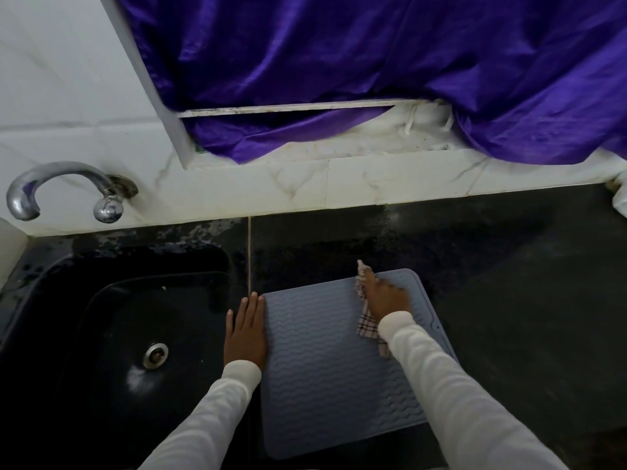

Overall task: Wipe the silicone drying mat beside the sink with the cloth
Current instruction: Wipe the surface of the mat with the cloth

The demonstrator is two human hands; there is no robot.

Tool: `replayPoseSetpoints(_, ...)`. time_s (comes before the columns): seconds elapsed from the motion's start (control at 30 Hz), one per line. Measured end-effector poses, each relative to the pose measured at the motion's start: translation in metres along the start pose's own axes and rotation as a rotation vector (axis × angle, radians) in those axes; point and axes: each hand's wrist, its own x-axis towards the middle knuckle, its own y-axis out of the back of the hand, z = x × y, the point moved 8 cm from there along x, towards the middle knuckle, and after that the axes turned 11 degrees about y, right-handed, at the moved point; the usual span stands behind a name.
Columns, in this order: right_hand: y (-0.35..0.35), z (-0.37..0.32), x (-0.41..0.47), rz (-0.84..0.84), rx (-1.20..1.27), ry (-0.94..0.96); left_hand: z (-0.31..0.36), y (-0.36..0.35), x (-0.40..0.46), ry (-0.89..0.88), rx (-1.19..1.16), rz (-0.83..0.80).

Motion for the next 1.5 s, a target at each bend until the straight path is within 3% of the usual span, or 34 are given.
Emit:
replayPoseSetpoints(0.27, -0.004, 0.106, -0.015, -0.045, -0.069, -0.235, 0.011, 0.011, -0.004, 0.018, 0.097, 0.037)
replayPoseSetpoints(0.33, 0.003, 0.103, -0.018, -0.053, 0.060, -0.269, 0.014, 0.013, -0.005, 0.017, 0.104, 0.030)
replayPoseSetpoints(0.47, 0.049, 0.027, -0.029, 0.150, 0.296, -0.142, 0.015, 0.013, -0.004, 0.025, 0.114, 0.035)
replayPoseSetpoints(0.57, 0.052, -0.065, -0.056, 0.105, 0.423, 0.081, 0.015, 0.011, -0.003, 0.022, 0.135, 0.031)
replayPoseSetpoints(0.7, 0.022, -0.157, -0.106, 0.081, 0.274, 0.363, 0.013, 0.013, -0.002, -0.018, 0.166, 0.055)
replayPoseSetpoints(0.77, -0.002, -0.159, -0.124, -0.017, 0.175, 0.391, 0.011, 0.014, -0.002, -0.035, 0.183, 0.059)
replayPoseSetpoints(0.8, -0.004, -0.152, -0.129, 0.038, 0.119, 0.393, 0.011, 0.014, -0.002, -0.040, 0.198, 0.058)
replayPoseSetpoints(0.93, 0.001, -0.099, -0.129, 0.173, 0.073, 0.290, 0.013, 0.015, 0.000, -0.052, 0.209, 0.062)
replayPoseSetpoints(1.17, -0.017, -0.003, -0.117, -0.030, 0.239, 0.036, 0.020, 0.018, 0.011, -0.122, 0.223, 0.085)
replayPoseSetpoints(1.23, -0.007, 0.018, -0.122, -0.011, 0.312, -0.041, 0.023, 0.019, 0.018, -0.140, 0.225, 0.085)
replayPoseSetpoints(1.37, 0.004, 0.030, -0.137, 0.131, 0.699, -0.118, 0.027, 0.018, 0.030, -0.181, 0.246, 0.097)
replayPoseSetpoints(1.5, 0.017, 0.024, -0.144, 0.298, 1.040, -0.214, 0.022, 0.016, 0.032, -0.154, 0.119, 0.115)
